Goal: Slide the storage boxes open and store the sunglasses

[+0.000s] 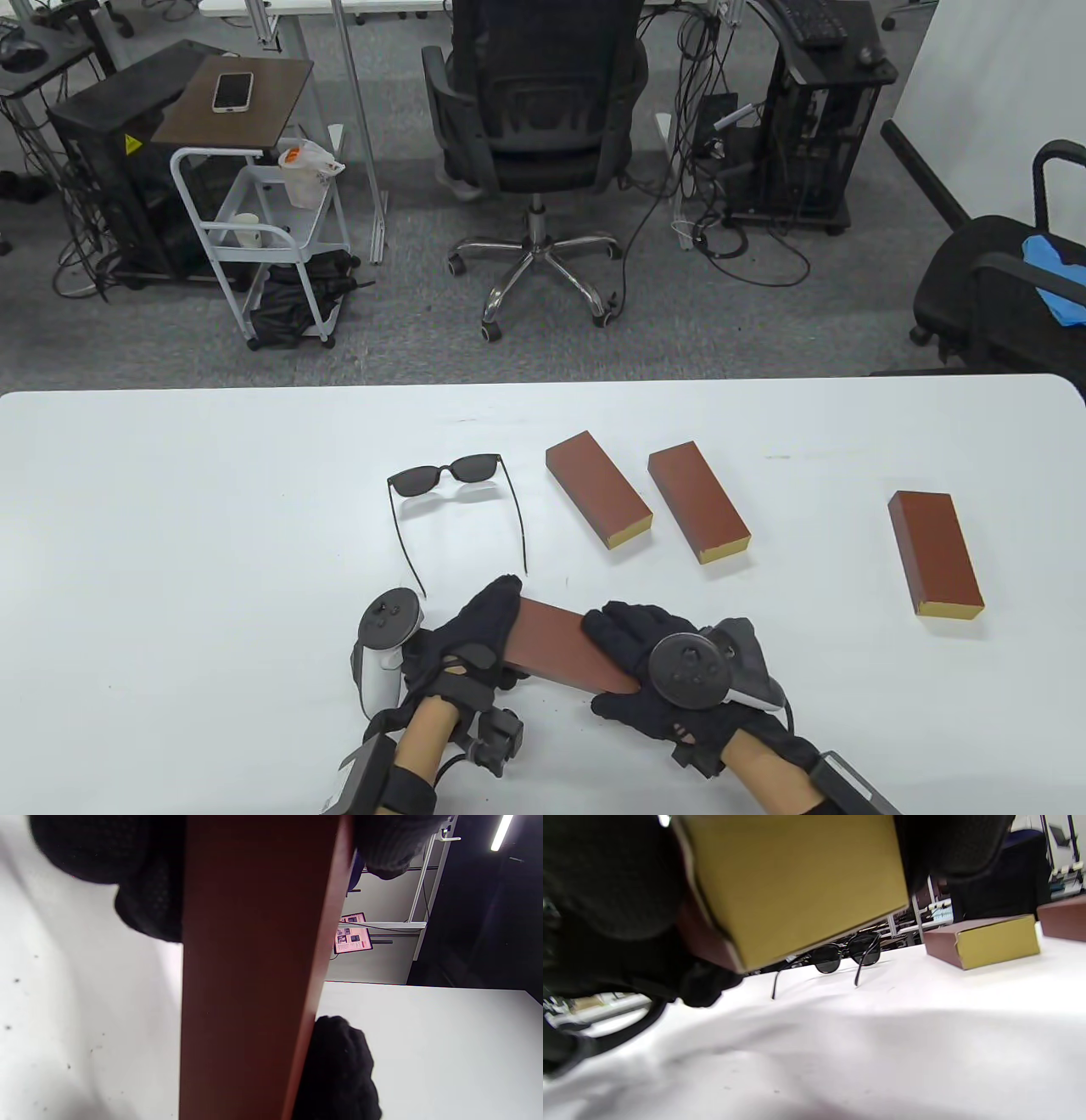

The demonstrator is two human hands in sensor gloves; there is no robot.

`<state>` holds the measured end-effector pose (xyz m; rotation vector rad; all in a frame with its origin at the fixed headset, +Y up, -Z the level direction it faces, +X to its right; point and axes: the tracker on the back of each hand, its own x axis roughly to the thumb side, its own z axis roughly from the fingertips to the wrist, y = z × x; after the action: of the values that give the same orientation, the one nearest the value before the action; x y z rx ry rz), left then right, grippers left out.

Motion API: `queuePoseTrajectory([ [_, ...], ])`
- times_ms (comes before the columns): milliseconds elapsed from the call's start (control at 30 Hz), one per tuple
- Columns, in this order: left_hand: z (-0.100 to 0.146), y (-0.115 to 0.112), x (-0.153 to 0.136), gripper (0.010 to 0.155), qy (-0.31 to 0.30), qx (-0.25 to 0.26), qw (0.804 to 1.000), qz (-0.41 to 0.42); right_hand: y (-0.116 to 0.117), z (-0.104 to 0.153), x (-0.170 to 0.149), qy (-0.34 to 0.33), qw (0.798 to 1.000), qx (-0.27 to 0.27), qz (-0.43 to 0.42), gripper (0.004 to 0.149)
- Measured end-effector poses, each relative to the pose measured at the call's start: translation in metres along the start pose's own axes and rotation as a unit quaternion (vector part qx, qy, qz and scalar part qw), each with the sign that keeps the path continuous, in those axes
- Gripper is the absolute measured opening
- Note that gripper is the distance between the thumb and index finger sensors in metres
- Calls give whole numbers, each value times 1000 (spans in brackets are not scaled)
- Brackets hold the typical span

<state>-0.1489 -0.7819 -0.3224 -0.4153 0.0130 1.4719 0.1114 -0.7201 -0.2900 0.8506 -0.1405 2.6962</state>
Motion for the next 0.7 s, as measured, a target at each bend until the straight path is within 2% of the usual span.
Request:
queuePoseTrajectory([
  [100, 1, 4, 2, 75, -4, 12, 1000, -26, 5, -4, 4, 2, 1000, 10, 23, 82],
  [233, 6, 10, 11, 71, -19, 68, 992, -102, 7, -8, 6, 10, 999, 11, 51, 81],
  [300, 10, 13, 19, 67, -38, 117, 979, -165, 6, -10, 1, 38, 997, 6, 66, 80],
  [400, 15, 15, 27, 64, -62, 158, 956, -238, 6, -13, -8, 90, 991, 21, 94, 78],
  [467, 18, 15, 33, 64, -78, 182, 932, -302, 10, -17, -15, 122, 984, 38, 120, 77],
  [533, 19, 15, 36, 63, -88, 185, 915, -347, 14, -18, -17, 145, 978, 56, 140, 77],
  [700, 20, 13, 39, 63, -99, 188, 895, -393, 29, -25, -18, 182, 965, 91, 165, 75],
])
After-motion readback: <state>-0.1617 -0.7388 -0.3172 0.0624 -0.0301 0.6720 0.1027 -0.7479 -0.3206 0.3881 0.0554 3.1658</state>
